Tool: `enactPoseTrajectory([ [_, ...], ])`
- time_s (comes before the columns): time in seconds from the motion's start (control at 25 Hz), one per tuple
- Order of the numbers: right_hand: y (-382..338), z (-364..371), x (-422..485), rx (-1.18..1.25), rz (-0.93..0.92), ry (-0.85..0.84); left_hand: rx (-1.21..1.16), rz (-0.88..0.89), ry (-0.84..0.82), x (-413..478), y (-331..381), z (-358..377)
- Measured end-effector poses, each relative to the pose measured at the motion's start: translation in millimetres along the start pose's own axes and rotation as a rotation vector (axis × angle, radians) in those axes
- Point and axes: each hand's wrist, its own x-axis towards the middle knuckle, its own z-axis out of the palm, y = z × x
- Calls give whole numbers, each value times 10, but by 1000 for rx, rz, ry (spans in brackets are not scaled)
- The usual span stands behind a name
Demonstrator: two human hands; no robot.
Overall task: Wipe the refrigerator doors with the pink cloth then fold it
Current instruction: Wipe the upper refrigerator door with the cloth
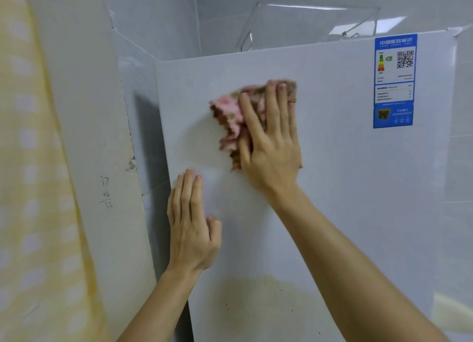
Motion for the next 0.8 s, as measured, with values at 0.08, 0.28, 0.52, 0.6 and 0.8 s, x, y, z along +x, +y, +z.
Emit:
enactPoseTrajectory([
  [0.08, -197, 58, -358, 27, -88, -67, -13, -26, 14, -22, -64, -3],
  [0.28, -264, -165, -1641, 34, -150, -260, -75, -11, 9, -151, -132, 51],
  [0.52, 266, -626, -2242, 39, -245, -393, 31, 54, 10, -283, -58, 137],
  [0.6, 502, -737, -1961, -23, -120, -301, 35, 35, 18, -280, -17, 150],
  [0.8, 1147, -865, -1038, -126, 183, -23, 35, 2, 28, -284, 26, 150],
])
